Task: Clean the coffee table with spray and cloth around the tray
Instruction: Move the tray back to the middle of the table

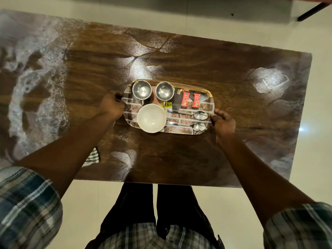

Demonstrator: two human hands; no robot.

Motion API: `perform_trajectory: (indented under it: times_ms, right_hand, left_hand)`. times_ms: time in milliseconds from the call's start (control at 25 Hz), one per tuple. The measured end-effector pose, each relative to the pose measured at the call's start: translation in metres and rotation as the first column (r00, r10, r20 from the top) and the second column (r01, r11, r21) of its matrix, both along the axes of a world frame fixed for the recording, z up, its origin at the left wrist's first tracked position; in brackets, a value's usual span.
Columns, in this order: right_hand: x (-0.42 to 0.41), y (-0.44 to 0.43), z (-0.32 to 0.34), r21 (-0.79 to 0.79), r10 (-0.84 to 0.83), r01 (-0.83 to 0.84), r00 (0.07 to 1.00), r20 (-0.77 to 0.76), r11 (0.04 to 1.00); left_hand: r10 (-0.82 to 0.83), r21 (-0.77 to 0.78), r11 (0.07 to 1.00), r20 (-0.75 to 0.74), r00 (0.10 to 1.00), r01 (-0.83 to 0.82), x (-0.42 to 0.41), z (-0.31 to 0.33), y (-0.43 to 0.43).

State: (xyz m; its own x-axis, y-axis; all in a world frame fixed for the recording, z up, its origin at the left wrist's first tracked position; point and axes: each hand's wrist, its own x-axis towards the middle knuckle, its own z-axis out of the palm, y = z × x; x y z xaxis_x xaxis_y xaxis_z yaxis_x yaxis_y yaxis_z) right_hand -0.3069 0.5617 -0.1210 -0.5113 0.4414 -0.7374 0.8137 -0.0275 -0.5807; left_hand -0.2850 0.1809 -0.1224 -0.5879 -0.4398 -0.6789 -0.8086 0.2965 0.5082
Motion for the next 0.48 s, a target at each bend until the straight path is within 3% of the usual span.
perform_trajectory:
  times_ms: [80, 280, 480]
  right_hand:
    - [0.005, 0.001, 0.003, 0.02, 0.003, -0.003, 1.0, -0.003, 1.0]
    - [0.046, -0.009, 0.033, 0.071, 0.056, -0.052, 0.997, -0.057, 0.996]
    - [0.11, -0.047, 0.072, 0.038, 0.095, -0.09, 0.987, -0.13, 0.995]
  left_hand:
    - [0.008, -0.046, 0.999, 0.016, 1.0, -0.007, 0.004, 0.001, -0.004]
    - [0.241, 0.074, 0.968, -0.024, 0.97, -0.239, 0.025, 0.039, -0.001]
    - [0.256, 0.257, 0.939, -0.073, 0.964, -0.229, 0.068, 0.089, 0.003]
